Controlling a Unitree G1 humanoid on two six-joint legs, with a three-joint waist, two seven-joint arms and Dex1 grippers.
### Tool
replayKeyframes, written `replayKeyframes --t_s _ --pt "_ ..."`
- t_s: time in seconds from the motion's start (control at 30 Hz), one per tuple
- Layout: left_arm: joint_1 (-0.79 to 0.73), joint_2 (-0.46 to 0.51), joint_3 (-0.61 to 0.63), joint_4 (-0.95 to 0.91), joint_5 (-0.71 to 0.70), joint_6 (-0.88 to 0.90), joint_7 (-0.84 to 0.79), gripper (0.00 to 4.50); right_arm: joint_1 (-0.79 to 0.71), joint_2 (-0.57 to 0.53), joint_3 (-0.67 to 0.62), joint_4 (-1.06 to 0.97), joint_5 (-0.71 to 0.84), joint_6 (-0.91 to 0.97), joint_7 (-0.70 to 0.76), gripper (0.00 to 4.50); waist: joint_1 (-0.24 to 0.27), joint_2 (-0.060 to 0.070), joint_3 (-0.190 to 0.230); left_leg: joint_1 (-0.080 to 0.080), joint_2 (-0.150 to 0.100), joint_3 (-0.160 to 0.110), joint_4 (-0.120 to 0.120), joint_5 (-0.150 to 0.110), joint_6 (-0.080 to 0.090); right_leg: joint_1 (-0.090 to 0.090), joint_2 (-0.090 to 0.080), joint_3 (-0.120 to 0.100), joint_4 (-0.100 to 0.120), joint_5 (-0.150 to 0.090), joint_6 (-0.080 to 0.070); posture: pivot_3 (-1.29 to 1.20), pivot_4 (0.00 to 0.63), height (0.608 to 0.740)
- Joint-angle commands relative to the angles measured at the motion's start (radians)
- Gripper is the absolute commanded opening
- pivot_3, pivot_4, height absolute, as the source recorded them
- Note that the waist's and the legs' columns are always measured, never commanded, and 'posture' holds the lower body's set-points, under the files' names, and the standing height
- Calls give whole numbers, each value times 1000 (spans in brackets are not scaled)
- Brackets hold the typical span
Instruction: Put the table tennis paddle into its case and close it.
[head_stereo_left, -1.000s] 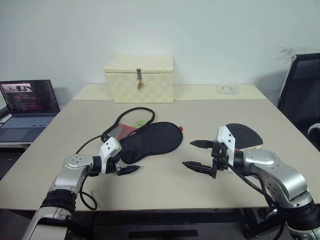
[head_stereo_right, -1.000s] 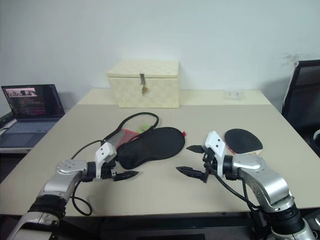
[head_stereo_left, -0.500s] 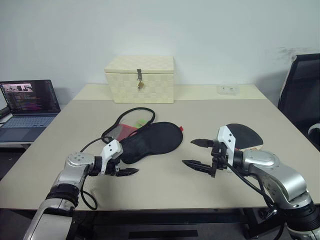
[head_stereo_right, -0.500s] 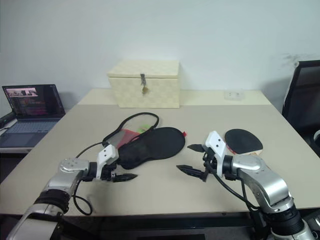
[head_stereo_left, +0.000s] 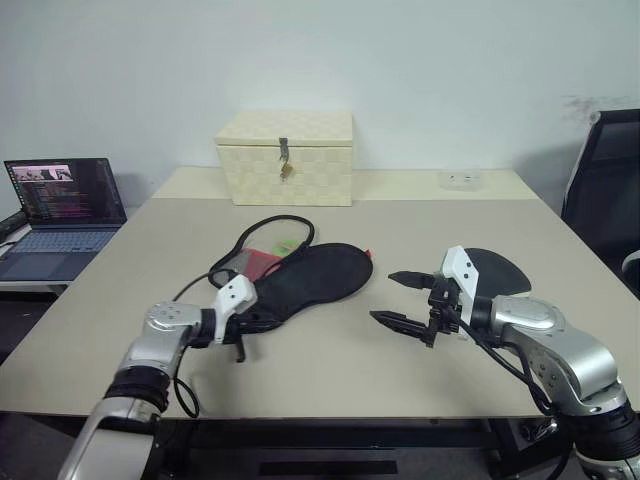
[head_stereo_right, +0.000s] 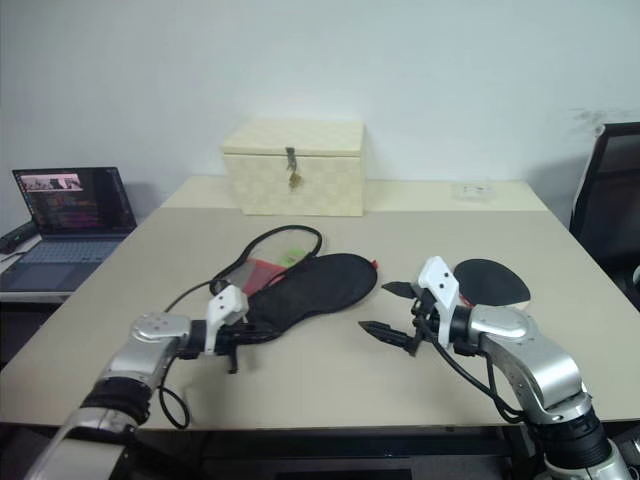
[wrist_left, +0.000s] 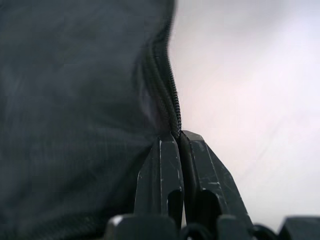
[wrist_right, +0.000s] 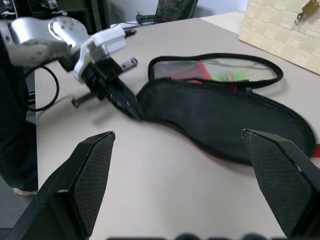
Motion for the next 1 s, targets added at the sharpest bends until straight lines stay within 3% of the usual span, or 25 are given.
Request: replayKeyframes --t_s 0.03,0.17,0.3,0.5,0.67,0.83,1.0 --pt "41 -47 -29 -203 -32 112 45 24 12 -33 -50 -31 22 -5 16 4500 0 0 0 0 0 0 0 0 0 0 0 0 0 0 0 0 150 740" --pt "52 -130 -66 -290 -14 208 134 24 38 -65 -65 -42 29 -1 35 4500 -1 0 0 0 0 -1 0 0 0 0 1 0 1 0 1 0 150 740" --pt "8 -223 -79 -256 17 240 255 24 53 -87 -68 -53 30 -1 51 4500 -1 0 0 1 -1 0 1 0 0 0 1 1 2 -1 3 0 150 740" --pt "22 -228 -65 -282 -3 264 272 1785 63 -90 -64 -58 23 -7 48 4500 -5 0 0 3 -1 2 0 0 0 0 1 1 3 -1 3 0 150 740" --pt "105 -131 -23 -450 -140 331 117 3628 66 -58 -82 -58 50 139 -69 4500 -7 0 0 3 1 2 0 0 0 0 1 2 4 -1 2 0 150 740" --pt "160 22 92 -474 -199 325 82 3628 21 39 -98 -37 70 281 -224 4500 -8 0 0 5 1 2 0 0 0 0 1 2 6 -3 3 0 150 740" --pt "195 120 178 -457 -215 293 75 3628 -17 208 -95 23 50 399 -396 4500 -6 0 0 5 2 2 0 0 0 0 1 2 6 -3 2 0 150 740"
